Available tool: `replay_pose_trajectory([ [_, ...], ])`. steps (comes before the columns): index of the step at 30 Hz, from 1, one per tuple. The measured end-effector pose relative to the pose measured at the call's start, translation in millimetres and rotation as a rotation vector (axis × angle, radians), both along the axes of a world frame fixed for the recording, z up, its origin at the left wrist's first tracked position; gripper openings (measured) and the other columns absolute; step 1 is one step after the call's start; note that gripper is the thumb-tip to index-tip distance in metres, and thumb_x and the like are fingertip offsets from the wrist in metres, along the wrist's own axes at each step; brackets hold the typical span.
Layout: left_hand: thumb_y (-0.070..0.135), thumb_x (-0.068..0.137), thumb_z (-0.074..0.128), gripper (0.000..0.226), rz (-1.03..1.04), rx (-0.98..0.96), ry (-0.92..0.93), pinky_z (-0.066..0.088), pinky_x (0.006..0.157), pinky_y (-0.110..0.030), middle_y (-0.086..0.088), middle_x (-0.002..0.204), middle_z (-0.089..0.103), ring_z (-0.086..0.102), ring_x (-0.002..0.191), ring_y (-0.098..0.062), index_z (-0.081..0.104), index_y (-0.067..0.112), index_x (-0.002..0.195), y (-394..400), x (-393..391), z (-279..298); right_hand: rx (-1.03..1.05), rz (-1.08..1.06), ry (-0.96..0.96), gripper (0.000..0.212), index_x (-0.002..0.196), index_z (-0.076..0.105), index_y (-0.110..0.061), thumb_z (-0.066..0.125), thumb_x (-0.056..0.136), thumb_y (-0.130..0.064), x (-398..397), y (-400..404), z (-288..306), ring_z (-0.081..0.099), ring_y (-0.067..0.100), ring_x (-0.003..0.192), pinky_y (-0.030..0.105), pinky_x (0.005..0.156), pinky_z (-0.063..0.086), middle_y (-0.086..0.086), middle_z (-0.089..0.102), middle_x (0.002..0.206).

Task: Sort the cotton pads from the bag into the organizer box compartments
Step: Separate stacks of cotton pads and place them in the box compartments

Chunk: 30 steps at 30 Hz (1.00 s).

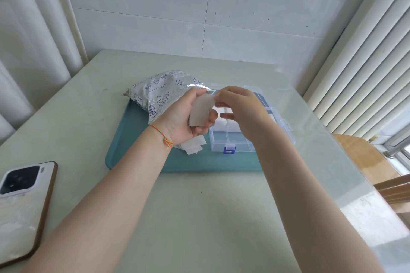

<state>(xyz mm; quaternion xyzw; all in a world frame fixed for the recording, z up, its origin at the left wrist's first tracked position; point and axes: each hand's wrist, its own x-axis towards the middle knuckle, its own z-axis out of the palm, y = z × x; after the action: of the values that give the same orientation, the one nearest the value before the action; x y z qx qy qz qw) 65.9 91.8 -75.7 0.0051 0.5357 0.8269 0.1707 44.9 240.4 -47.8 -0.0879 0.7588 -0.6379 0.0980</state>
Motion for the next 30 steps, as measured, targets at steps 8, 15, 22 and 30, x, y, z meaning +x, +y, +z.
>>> replay_pose_trajectory([
  [8, 0.041, 0.100, 0.034, 0.038, 0.012, -0.034, -0.014, 0.025, 0.038, -0.018, -0.004, 0.060, 0.056, 0.044, 0.051, -0.016, 0.061, 0.015, 0.100, 0.4, 0.6, 0.3, 0.177, -0.073, 0.194, 0.007, 0.083, 0.067, -0.016, 0.062, 0.089, -0.016, -0.4, -1.0, -1.8, 0.063, 0.004, 0.074, 0.020, 0.067, 0.047, -0.005, 0.071, 0.081],
  [15, 0.067, 0.095, 0.029, 0.067, 0.039, -0.035, -0.186, 0.039, 0.039, -0.017, -0.007, 0.065, 0.059, 0.059, 0.052, -0.021, 0.062, 0.008, 0.098, -5.5, -3.9, -3.2, 0.029, -0.028, 0.135, 0.013, 0.076, 0.069, -0.022, 0.066, 0.089, -0.021, -3.3, 17.8, 14.7, 0.058, 0.011, 0.085, 0.032, 0.080, 0.046, -0.003, 0.064, 0.084],
  [22, 0.073, 0.093, 0.020, 0.074, -0.015, -0.009, -0.174, 0.042, 0.043, -0.019, -0.008, 0.067, 0.059, 0.059, 0.056, -0.023, 0.062, 0.013, 0.087, -0.8, -1.9, 1.1, 0.433, 0.138, 0.126, 0.021, 0.089, 0.070, -0.012, 0.070, 0.089, -0.033, 3.3, 9.5, 5.4, 0.050, 0.013, 0.079, 0.028, 0.070, 0.037, 0.016, 0.067, 0.091],
  [30, 0.073, 0.093, 0.025, 0.068, -0.044, -0.047, -0.159, 0.041, 0.041, -0.021, -0.006, 0.060, 0.052, 0.051, 0.049, -0.020, 0.057, 0.016, 0.075, -0.1, -2.5, -0.2, 0.457, 0.098, 0.225, 0.017, 0.075, 0.063, -0.029, 0.074, 0.086, -0.035, 2.7, 4.4, 2.8, 0.057, 0.010, 0.106, 0.024, 0.075, 0.039, -0.007, 0.068, 0.098],
])
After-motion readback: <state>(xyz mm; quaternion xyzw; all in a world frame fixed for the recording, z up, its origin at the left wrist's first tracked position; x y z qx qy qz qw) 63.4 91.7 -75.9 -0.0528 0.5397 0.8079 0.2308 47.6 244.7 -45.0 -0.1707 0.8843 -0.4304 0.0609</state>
